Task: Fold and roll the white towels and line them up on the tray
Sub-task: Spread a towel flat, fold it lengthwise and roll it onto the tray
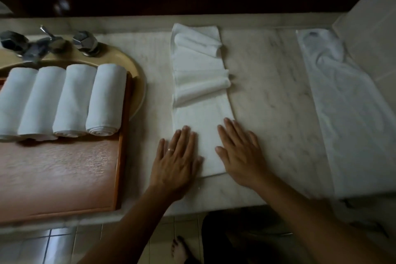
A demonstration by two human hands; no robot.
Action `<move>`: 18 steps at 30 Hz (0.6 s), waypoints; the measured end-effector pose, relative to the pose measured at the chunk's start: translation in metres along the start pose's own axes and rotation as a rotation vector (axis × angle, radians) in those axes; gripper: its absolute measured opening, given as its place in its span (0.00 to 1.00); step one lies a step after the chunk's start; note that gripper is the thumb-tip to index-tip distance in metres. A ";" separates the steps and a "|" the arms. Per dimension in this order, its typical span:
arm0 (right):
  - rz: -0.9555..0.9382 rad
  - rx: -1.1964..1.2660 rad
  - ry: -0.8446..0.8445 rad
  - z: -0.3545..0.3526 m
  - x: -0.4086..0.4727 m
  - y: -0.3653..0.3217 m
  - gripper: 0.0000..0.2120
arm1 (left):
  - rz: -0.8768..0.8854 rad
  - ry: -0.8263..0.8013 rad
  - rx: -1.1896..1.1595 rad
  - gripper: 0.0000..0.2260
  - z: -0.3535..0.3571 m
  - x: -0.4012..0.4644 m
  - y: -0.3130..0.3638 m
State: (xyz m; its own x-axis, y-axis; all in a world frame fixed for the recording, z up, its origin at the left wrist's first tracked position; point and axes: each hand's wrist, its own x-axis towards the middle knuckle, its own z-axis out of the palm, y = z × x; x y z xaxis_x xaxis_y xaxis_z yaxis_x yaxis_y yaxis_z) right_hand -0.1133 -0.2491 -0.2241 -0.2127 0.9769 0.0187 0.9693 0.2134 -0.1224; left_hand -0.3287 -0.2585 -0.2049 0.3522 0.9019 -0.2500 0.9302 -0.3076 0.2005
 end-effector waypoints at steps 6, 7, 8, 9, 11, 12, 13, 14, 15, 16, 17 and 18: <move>0.033 0.050 -0.050 -0.006 -0.013 0.003 0.29 | -0.024 0.046 0.036 0.29 0.003 -0.010 -0.014; 0.019 0.072 -0.019 -0.008 -0.025 0.001 0.27 | -0.012 0.092 0.033 0.29 0.003 -0.020 -0.010; -0.002 0.079 0.017 -0.010 -0.041 -0.001 0.24 | 0.022 0.135 0.031 0.28 0.005 -0.034 -0.004; -0.026 0.076 0.036 -0.011 -0.058 -0.002 0.24 | 0.081 0.147 0.044 0.27 0.011 -0.049 0.002; -0.062 0.044 0.001 -0.009 -0.090 -0.005 0.26 | 0.172 0.103 0.077 0.27 0.026 -0.077 0.009; -0.070 0.017 -0.038 -0.007 -0.104 -0.006 0.29 | 0.177 0.083 0.084 0.28 0.033 -0.088 0.011; -0.073 -0.008 -0.077 -0.006 -0.115 -0.006 0.31 | 0.166 0.079 0.085 0.29 0.036 -0.096 0.012; -0.075 -0.028 -0.103 -0.005 -0.124 -0.007 0.32 | 0.162 0.086 0.087 0.30 0.040 -0.102 0.012; -0.080 -0.045 -0.103 -0.005 -0.132 -0.007 0.33 | 0.174 0.098 0.099 0.30 0.042 -0.106 0.012; -0.086 -0.055 -0.089 -0.005 -0.137 -0.008 0.31 | 0.205 0.119 0.116 0.29 0.043 -0.109 0.013; -0.093 -0.062 -0.059 -0.006 -0.140 -0.010 0.29 | 0.249 0.150 0.127 0.28 0.042 -0.112 0.013; -0.109 -0.073 -0.018 -0.006 -0.142 -0.011 0.25 | 0.284 0.190 0.124 0.27 0.041 -0.114 0.013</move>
State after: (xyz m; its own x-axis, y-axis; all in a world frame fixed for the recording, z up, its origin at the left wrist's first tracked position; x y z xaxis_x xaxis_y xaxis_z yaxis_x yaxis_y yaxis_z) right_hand -0.0927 -0.3902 -0.2190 -0.3185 0.9479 0.0100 0.9467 0.3186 -0.0477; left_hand -0.3525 -0.3774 -0.2130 0.5839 0.8116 -0.0182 0.8074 -0.5782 0.1172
